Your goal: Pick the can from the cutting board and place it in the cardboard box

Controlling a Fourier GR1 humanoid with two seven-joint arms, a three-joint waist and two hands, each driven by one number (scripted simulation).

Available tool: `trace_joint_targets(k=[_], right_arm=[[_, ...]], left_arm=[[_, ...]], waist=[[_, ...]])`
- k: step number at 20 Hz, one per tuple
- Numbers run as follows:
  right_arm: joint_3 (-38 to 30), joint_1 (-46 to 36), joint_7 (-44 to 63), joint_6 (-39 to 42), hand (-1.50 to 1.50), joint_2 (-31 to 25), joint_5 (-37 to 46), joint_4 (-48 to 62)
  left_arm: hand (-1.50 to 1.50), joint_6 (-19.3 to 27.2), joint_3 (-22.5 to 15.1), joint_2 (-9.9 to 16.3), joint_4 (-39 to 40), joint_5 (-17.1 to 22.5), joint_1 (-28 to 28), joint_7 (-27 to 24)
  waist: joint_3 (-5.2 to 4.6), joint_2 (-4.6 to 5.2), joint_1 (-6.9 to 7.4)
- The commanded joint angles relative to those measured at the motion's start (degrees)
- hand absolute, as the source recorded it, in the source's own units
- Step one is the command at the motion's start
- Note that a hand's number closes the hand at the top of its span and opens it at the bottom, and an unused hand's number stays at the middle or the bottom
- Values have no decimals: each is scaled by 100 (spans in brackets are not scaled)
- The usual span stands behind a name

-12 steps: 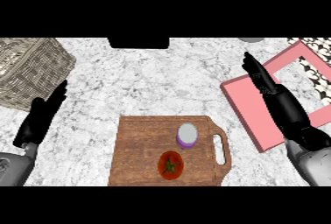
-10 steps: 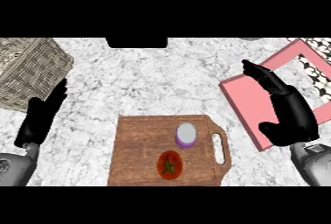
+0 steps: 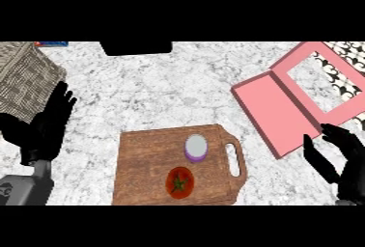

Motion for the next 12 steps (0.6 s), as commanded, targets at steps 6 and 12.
trace_joint_targets(k=[6,12], right_arm=[[1518,2138,949,-1374,-150,-111,2343,-1736],[2036,2349,2714,332,-150,-1220,2594,-2711]], left_arm=[[0,161,-161,-427,-623,45,163,-47],[0,31,-206,-300,-703,43,39,119]], waist=[[-6,112,355],[-29,166,520]])
